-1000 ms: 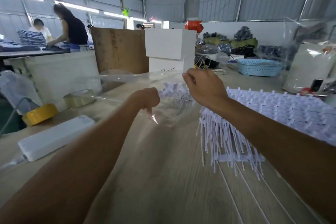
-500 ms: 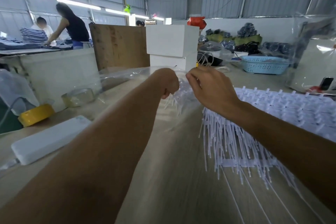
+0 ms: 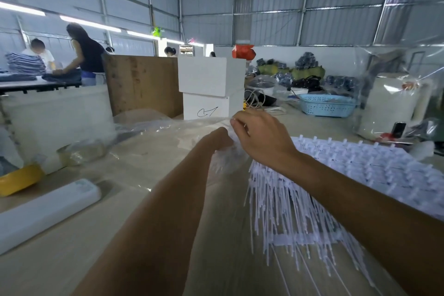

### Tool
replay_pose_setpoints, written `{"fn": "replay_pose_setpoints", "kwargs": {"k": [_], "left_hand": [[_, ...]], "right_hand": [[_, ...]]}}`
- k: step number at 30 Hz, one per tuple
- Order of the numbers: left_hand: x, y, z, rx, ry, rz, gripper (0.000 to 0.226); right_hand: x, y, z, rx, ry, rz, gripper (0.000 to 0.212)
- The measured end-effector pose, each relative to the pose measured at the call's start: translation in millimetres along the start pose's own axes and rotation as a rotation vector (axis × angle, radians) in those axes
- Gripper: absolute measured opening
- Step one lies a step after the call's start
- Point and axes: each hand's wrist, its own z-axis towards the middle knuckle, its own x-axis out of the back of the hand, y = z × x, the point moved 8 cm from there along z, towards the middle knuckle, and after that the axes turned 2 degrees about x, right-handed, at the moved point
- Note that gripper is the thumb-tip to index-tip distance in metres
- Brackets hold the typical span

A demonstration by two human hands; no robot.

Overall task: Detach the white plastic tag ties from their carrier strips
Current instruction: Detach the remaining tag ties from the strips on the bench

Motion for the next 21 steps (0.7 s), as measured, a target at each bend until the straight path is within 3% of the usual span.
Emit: {"fn": "replay_pose_setpoints", "kwargs": {"k": [5, 9, 12, 15, 18, 21], "left_hand": [[13.1, -2.4, -50.7, -0.117, 0.066, 0.077, 0.034], [30.7, -1.4, -108.3, -0.238, 0.115, 0.076, 0.025], [41.7, 7.7, -148.0, -0.307, 0.102, 0.019, 0.023], [58.3, 34.8, -169.1, -0.330, 0.135, -0.142, 0.023], [70.0, 69.0, -160.9, -0.320, 0.250, -0.205, 0.024], [62.1, 98.2, -133.8, -0.274, 0.290, -0.247, 0.019]], "right_hand": [[-2.7, 1.8, -13.3, -0.050, -0.073, 0.104, 0.021], [0.8, 1.5, -44.9, -0.062, -0.233, 0.281, 0.038], [21.8, 27.5, -86.2, -0.080, -0.237, 0.227, 0.040], [54.3, 76.4, -122.2, -0.233, -0.193, 0.197, 0.032], [93.4, 130.0, -145.8, -0.475, -0.034, 0.291, 0.018], [123.8, 169.8, -159.7, -0.599, 0.145, 0.342, 0.013]]}}
